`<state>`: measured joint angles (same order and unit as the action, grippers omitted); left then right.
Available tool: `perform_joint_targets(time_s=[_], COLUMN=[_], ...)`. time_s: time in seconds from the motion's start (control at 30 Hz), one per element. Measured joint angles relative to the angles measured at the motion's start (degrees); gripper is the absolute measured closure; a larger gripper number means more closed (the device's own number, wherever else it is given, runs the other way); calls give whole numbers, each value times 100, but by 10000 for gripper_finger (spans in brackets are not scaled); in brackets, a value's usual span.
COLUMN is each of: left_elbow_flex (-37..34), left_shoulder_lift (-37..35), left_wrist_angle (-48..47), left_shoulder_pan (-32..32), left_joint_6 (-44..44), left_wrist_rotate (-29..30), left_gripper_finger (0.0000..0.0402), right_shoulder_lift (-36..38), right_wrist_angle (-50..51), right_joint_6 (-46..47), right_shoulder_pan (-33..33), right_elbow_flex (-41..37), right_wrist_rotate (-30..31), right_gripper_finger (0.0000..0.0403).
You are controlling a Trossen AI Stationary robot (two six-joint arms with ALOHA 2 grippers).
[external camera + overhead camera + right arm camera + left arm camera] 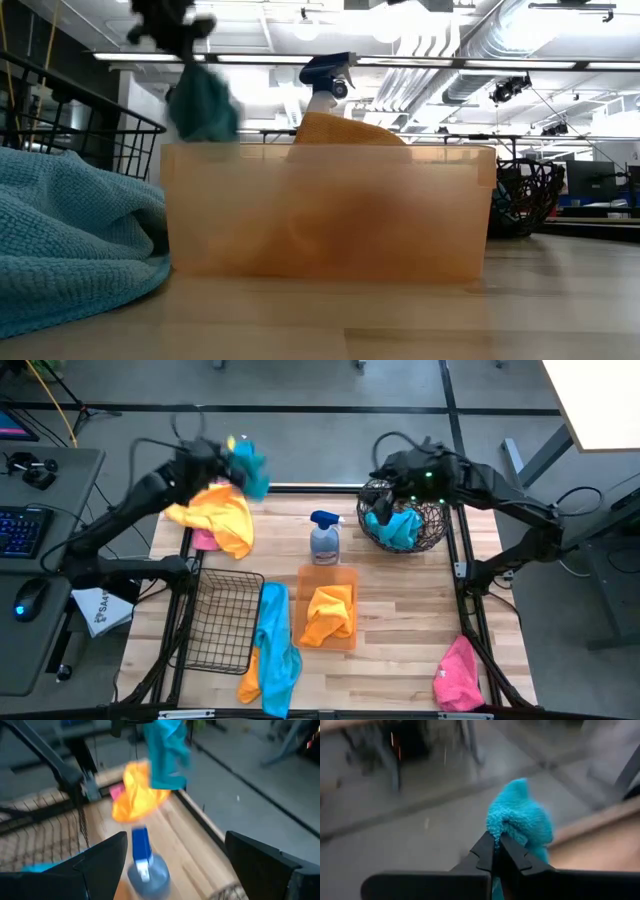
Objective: Sort microfiber towel by color & place in baskets
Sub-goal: Put the top blue towel into the brown woven basket
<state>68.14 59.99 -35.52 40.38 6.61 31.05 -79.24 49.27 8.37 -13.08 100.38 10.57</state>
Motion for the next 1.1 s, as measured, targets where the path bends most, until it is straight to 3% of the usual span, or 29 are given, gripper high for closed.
perform_joint_targets(time_s=[0.13, 0.37, 0.57, 0.8, 1.1], left_elbow_flex=[962, 2068, 2528, 3370, 3740], left_shoulder_lift=[314, 1276, 2346, 3372, 3768], left_wrist_angle=[684, 1210, 2215, 2819, 2880], left_shoulder_pan=[2, -255, -714, -1163, -1647], left_joint_6=[-470, -538, -540, -535, -602], left_wrist_rotate=[-115, -856, -1245, -1905, -2592], left_gripper_finger=[401, 401, 401, 401, 401], right_shoulder_lift=[161, 200, 129, 96, -137], right_wrist_angle=[-308, -402, -463, -1014, -2025], right_joint_6=[-88, -263, -571, -1200, -2367], right_shoulder_pan=[0, 0, 0, 0, -38], right_elbow_flex=[0, 2, 2, 2, 9], right_wrist_rotate=[0, 1, 229, 1107, 1173], right_gripper_finger=[71, 71, 71, 71, 71])
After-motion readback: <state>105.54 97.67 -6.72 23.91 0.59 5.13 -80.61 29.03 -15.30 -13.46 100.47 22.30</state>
